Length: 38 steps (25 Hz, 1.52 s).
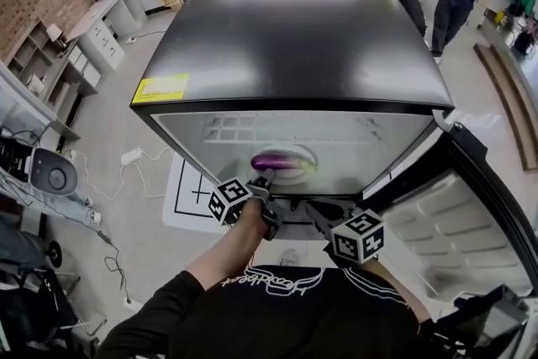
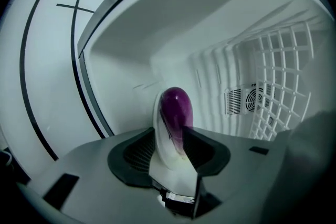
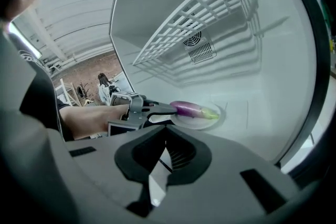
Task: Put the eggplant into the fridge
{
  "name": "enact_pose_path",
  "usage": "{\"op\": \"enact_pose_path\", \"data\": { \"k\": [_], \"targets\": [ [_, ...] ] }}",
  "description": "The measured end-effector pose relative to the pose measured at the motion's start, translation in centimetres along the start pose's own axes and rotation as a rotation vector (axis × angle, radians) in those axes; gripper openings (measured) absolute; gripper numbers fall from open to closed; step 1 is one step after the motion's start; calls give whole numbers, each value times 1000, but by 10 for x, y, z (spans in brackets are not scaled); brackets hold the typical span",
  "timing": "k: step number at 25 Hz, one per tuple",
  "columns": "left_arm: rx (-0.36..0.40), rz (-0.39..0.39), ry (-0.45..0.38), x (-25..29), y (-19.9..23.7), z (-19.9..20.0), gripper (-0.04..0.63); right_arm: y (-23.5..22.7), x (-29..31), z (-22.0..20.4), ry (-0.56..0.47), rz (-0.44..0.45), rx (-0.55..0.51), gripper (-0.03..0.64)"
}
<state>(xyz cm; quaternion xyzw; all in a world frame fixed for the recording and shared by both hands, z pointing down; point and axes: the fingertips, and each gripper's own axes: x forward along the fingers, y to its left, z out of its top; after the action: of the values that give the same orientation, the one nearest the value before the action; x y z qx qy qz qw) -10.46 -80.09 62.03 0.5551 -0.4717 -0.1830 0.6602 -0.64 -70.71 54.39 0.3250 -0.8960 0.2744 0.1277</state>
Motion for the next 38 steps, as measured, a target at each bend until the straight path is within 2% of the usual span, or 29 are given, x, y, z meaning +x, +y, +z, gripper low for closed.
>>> {"op": "enact_pose_path", "data": {
  "k": [4,7,12,15,19,22,23,25,28,30,32,38],
  "targets": [
    [45,11,3,-6,-2,0,188,4,-2,2,-12,29,46,8],
    [80,23,-3,-13,0,-1,232,6,-5,-1,-6,26,43,8],
    [34,-63,-2,-33,-5,-16,232,14,-13,-7,-2,30,27,8],
    [83,-97,48,-49,-13,-36,230,21,-22,-11,-3,29,5,8],
    [266,-198,78,-78,-41,-57,228,32,-38,-12,-30,34,-14,8],
    [428,-266,113,-102,-59,-81,123,40,-55,-18,-51,31,-35,8],
    [466,-312,134,-112,-66,-92,60,43,-62,-21,-58,30,-43,8],
    [547,-428,176,-136,-83,-115,21,50,-77,-27,-73,28,-61,8],
    [760,-539,214,-174,-101,-148,9,62,-101,-36,-92,21,-86,8],
    [934,-558,225,-196,-105,-170,9,69,-116,-43,-98,19,-89,8],
    [1060,-553,243,-216,-103,-192,9,79,-132,-52,-107,19,-86,8],
    [1179,-583,285,-268,-93,-253,9,117,-180,-72,-146,46,-118,8]
  ]
}}
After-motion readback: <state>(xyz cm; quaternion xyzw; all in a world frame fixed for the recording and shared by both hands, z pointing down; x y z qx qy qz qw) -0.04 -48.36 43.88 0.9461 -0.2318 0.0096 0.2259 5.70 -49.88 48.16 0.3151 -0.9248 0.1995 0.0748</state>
